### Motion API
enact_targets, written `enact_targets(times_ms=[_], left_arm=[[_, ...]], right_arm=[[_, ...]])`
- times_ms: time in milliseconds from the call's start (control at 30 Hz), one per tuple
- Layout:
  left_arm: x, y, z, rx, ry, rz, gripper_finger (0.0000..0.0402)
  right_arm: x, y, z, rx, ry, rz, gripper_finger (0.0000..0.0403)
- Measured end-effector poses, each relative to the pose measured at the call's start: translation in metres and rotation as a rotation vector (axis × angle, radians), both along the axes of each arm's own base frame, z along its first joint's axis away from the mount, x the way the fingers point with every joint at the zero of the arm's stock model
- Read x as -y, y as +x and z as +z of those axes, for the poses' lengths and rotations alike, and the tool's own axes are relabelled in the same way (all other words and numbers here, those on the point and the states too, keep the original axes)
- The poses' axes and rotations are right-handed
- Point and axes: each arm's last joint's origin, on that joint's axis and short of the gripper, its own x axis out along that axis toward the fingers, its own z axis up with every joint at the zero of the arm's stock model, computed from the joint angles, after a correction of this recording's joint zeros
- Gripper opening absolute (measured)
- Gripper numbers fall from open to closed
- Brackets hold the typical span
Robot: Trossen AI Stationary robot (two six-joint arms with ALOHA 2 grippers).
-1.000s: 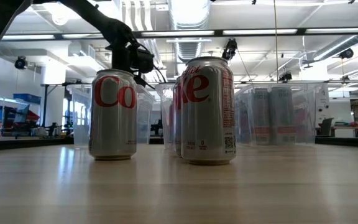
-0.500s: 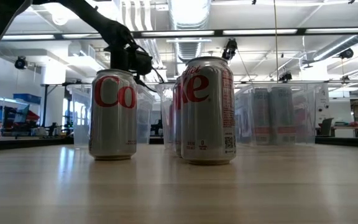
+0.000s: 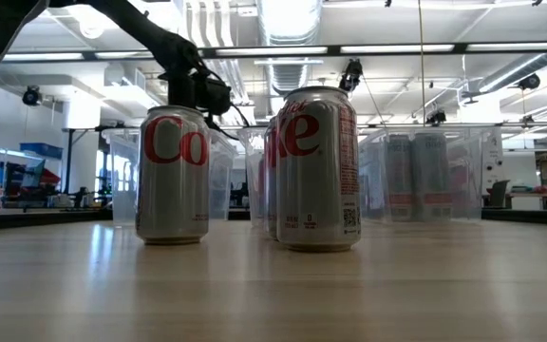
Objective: Sort soda cans
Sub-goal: Put the red-silver soda can into the left white bin
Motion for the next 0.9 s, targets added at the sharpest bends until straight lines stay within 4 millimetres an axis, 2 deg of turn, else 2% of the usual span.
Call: enact_targets(times_ms=[267,467,900], left_arm=[[-0.001,-0.003,-0.001,-0.036,0.014,0.014,0.0288],[-0.007,-0.002,-0.018,-0.074,-0.039,0.024,0.0288],[-0.008,0.001,-0.020,-0.066,-0.036,0.017,0.0288]], right_arm=[[-0.002,0.000,0.000,0.000,0.001,0.004,0.0368],[-0.002,0.000,0.000,0.001,0.005,0.002,0.0368],[-0.004,-0.001,0.000,0.000,0.001,0.009,0.0368]])
